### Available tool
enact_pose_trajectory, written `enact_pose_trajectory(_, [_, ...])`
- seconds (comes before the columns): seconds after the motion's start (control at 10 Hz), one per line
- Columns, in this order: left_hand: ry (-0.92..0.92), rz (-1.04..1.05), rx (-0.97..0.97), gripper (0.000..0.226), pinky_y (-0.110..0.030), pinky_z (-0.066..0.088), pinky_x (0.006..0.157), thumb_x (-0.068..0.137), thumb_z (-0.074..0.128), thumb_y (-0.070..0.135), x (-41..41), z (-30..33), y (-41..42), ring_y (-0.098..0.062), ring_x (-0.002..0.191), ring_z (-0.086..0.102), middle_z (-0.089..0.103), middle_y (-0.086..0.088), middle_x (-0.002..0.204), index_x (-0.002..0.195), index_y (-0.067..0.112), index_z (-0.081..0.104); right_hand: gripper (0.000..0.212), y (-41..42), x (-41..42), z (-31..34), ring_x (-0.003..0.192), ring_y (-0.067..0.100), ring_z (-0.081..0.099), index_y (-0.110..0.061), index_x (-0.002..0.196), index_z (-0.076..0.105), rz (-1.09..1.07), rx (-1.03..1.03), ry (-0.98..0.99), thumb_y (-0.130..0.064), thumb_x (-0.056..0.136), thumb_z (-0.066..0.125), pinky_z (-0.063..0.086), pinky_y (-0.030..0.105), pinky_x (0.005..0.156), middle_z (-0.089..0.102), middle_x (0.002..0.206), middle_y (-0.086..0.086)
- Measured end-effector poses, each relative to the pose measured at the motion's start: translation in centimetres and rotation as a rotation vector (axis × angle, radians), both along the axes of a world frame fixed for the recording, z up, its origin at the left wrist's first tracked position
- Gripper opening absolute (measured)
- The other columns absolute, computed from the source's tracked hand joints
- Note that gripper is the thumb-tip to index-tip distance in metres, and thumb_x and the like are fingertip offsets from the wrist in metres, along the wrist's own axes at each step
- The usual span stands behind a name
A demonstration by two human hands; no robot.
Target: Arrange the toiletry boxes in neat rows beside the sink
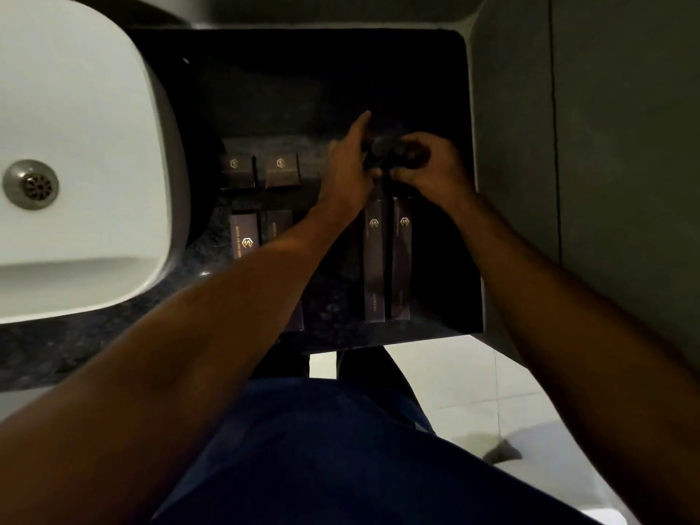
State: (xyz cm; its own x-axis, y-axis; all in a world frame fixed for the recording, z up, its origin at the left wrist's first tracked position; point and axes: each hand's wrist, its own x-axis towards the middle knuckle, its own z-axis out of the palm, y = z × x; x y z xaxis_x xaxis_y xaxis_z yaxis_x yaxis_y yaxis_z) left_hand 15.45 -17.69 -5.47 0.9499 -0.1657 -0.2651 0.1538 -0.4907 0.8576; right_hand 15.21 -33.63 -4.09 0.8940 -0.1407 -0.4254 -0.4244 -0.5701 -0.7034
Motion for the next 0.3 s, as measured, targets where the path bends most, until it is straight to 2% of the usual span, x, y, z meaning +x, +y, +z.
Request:
enact_pose_trajectory(0.1, [-0.002, 0.005, 0.007, 0.082, -0.043, 0.047, 0.106, 0.082, 0.071, 0.0, 0.61, -0.67, -0.12, -0.029, 0.124, 0.054, 0.058, -0.018, 0.133, 0.15, 0.012, 0.029, 0.051, 0.44, 0.42, -0.36, 0.104, 0.014, 0.061, -0.017, 0.118, 0.064, 0.072, -0.056, -0.018, -0.026, 0.071, 0.08, 0.049, 0.025, 0.088, 0.065, 0.119, 0.003])
enact_pose_trajectory(0.2, [-0.064, -0.01, 0.071, 0.081, -0.042, 0.048, 0.104, 0.083, 0.07, 0.003, 0.54, -0.08, -0.01, -0.029, 0.122, 0.054, 0.062, -0.015, 0.129, 0.151, 0.014, 0.028, 0.04, 0.73, 0.46, -0.53, 0.102, 0.014, 0.058, -0.015, 0.115, 0.066, 0.116, -0.139, -0.091, -0.021, 0.077, 0.076, 0.041, 0.018, 0.083, 0.061, 0.115, 0.002])
enact_pose_trajectory(0.3, [-0.088, -0.033, 0.034, 0.084, -0.032, 0.047, 0.105, 0.082, 0.072, 0.005, 0.89, -0.33, -0.2, -0.025, 0.122, 0.055, 0.061, -0.013, 0.131, 0.152, 0.014, 0.025, 0.045, 0.53, 0.69, -0.61, 0.109, 0.021, 0.059, -0.016, 0.119, 0.065, 0.129, -0.138, -0.088, -0.02, 0.076, 0.076, 0.041, 0.02, 0.085, 0.06, 0.12, 0.008])
